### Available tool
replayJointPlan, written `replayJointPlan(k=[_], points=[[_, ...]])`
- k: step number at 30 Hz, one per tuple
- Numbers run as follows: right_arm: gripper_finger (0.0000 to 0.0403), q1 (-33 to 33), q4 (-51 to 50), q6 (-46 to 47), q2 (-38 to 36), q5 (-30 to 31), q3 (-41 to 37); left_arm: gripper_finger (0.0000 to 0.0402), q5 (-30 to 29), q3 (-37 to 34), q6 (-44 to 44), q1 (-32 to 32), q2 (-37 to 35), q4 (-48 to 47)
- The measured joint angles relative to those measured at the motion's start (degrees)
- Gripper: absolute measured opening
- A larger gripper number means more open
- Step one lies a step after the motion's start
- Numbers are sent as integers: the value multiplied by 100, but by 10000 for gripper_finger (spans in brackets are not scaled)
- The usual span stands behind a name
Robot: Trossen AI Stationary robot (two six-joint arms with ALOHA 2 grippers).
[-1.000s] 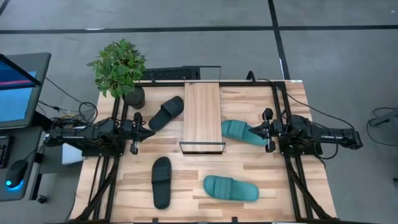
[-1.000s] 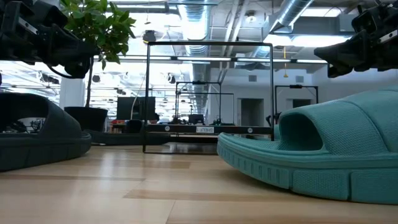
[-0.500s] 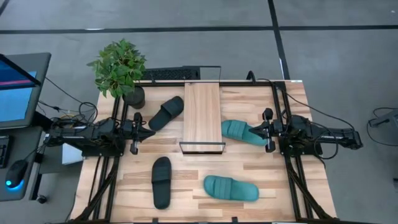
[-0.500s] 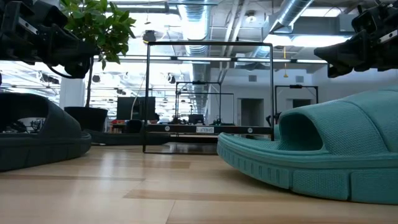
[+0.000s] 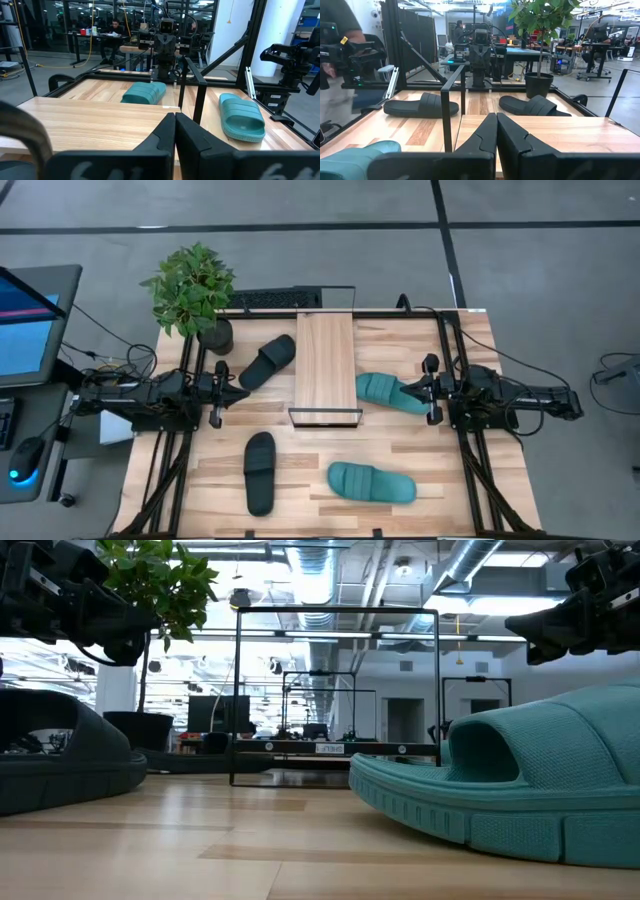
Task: Pick and place slides into the shelf
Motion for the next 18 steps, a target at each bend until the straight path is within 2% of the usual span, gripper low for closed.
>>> replayJointPlan(k=[11,18], points=[[0,2,0,0,-1,2,0,0,0,-2,-5,-1,0,0],[0,0,0,0,-1,2,2,0,1,-2,-834,1,1,1]])
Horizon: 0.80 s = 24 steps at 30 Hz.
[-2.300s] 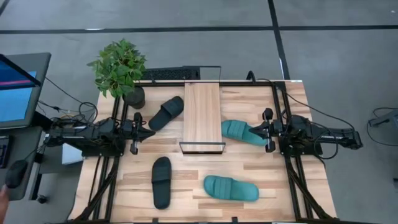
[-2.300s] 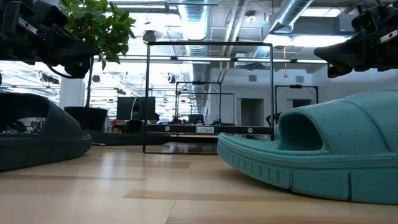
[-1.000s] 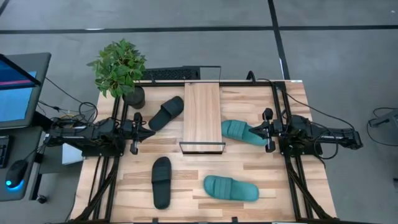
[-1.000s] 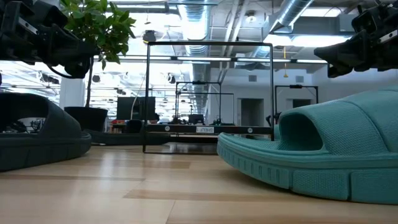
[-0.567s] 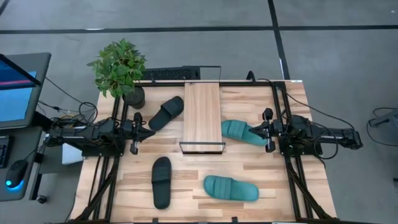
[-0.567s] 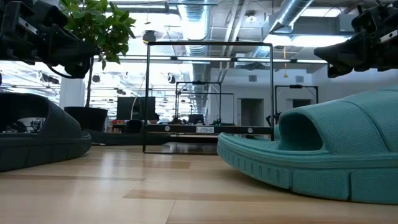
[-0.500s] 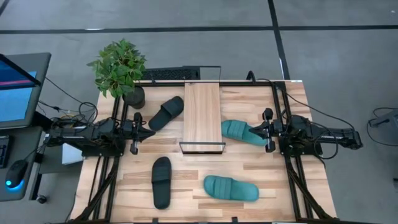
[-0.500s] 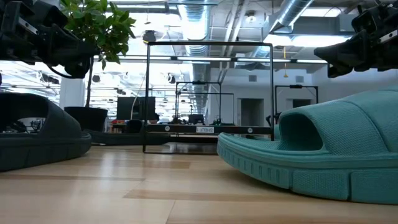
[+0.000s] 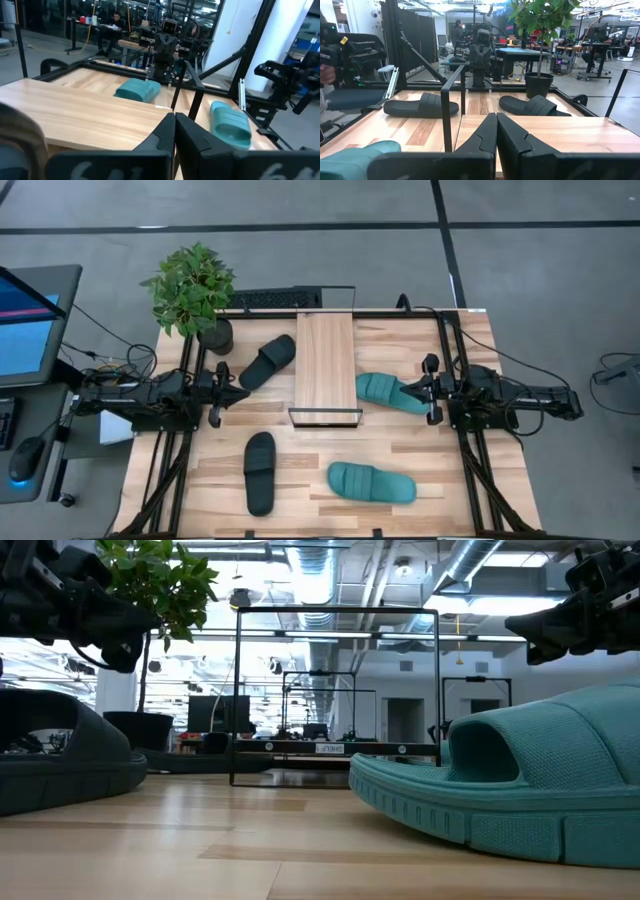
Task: Pick and place slides into the shelf
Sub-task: Put the top black slide on the shelf
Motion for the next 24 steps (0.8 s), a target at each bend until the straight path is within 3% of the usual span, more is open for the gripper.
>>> replayJointPlan(k=[8,12,19,24], points=[[0,1,0,0,1,0,-2,0,-28,0,76,0,0,4],[0,0,0,0,0,0,0,0,-360,0,-114,0,-1,71],[0,-1,0,0,0,0,-1,0,-1489,0,-1794,2,-2,888],[0,1,0,-1,-1,-1,-1,0,-1481,0,-2591,0,-2,1751]])
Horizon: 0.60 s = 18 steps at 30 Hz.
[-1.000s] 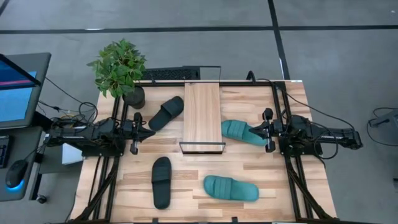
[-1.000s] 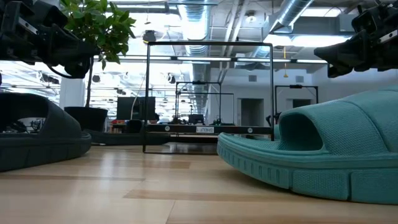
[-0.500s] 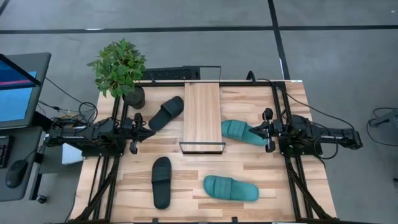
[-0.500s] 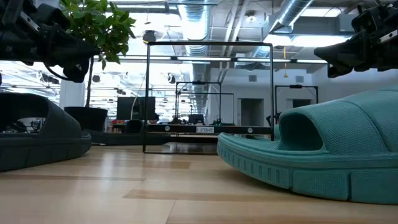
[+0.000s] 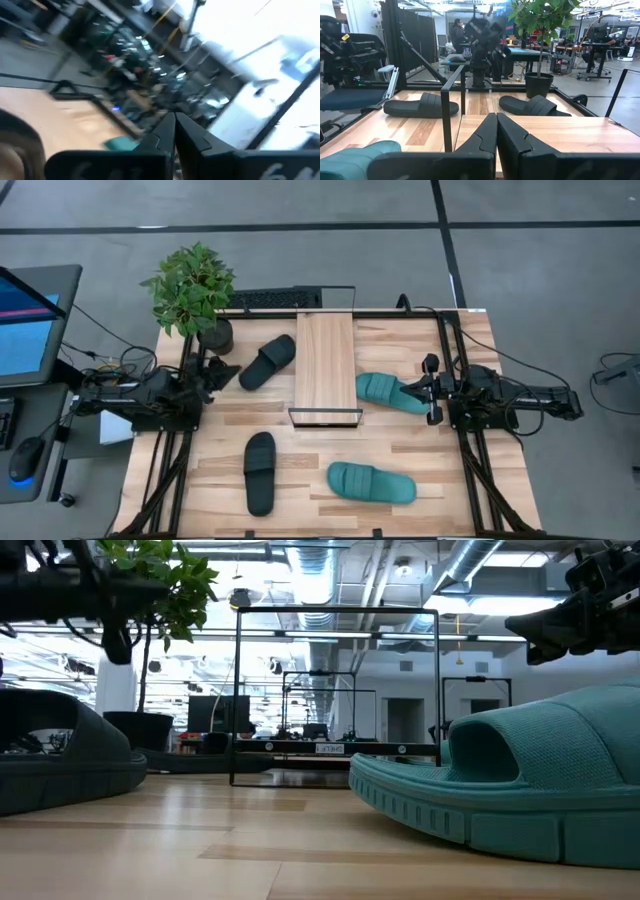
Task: Pick and place slides into the shelf
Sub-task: Put the top black slide on the shelf
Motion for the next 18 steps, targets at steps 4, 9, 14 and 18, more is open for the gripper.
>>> replayJointPlan(k=[4,9,14,18], points=[[0,-1,0,1,1,0,0,0,938,0,-453,-44,2,825],[0,0,0,1,2,1,1,0,2160,1,-766,-407,-1,2454],[0,0,0,1,2,1,0,0,1969,335,-394,-993,97,1787],[0,-2,0,1,0,1,-1,0,1208,809,257,-1397,431,553]])
